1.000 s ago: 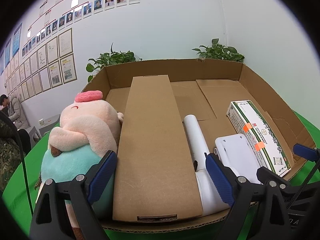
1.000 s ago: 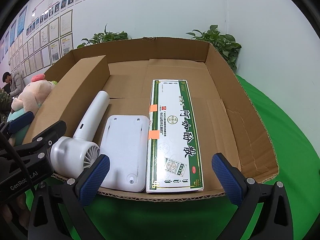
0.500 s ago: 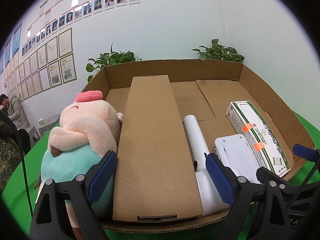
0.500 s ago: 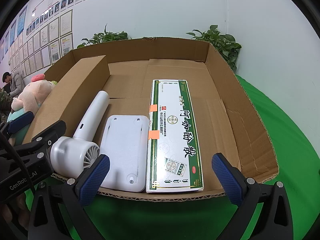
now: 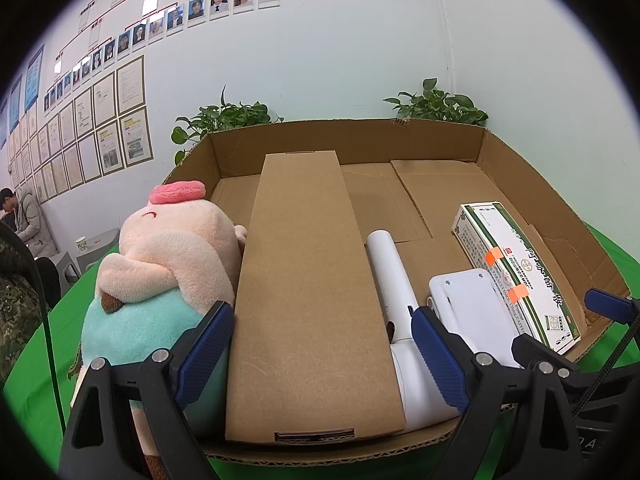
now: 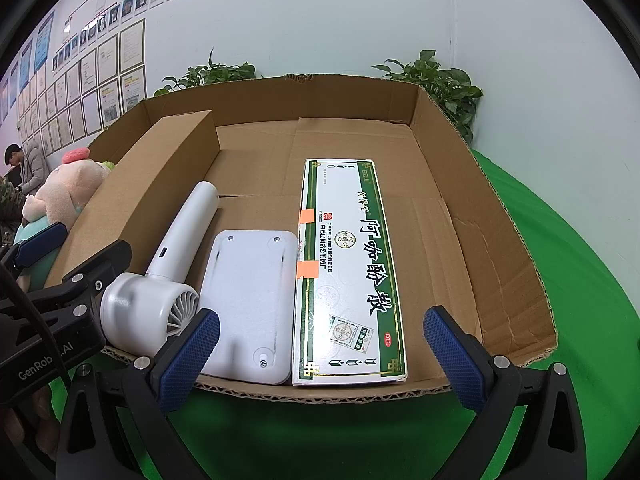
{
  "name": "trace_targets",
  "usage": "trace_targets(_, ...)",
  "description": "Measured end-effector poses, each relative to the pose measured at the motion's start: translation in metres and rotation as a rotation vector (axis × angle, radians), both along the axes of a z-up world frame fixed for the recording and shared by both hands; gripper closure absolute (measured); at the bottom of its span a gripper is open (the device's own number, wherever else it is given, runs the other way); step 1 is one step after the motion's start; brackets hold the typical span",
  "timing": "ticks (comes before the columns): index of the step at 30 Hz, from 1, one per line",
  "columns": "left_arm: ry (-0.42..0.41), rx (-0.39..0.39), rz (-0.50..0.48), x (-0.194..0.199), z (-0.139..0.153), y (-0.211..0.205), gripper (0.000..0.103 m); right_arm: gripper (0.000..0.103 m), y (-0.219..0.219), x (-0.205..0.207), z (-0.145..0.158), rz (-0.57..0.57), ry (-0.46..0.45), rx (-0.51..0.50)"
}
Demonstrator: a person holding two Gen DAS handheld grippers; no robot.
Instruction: Organize objects
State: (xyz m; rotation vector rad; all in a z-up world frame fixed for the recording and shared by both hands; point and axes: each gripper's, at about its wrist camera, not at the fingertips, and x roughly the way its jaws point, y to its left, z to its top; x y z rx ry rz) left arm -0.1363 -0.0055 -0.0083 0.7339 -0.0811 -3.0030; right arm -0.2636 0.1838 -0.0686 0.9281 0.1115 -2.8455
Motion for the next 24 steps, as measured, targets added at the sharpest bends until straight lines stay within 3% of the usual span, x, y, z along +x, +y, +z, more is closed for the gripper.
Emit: trace_targets(24,0.001,0.002,-0.001,0.0006,-0.0002,0.0008,0.012,0.000,-0.0002,0.0003,0.0000,0.000,0.000,0.000)
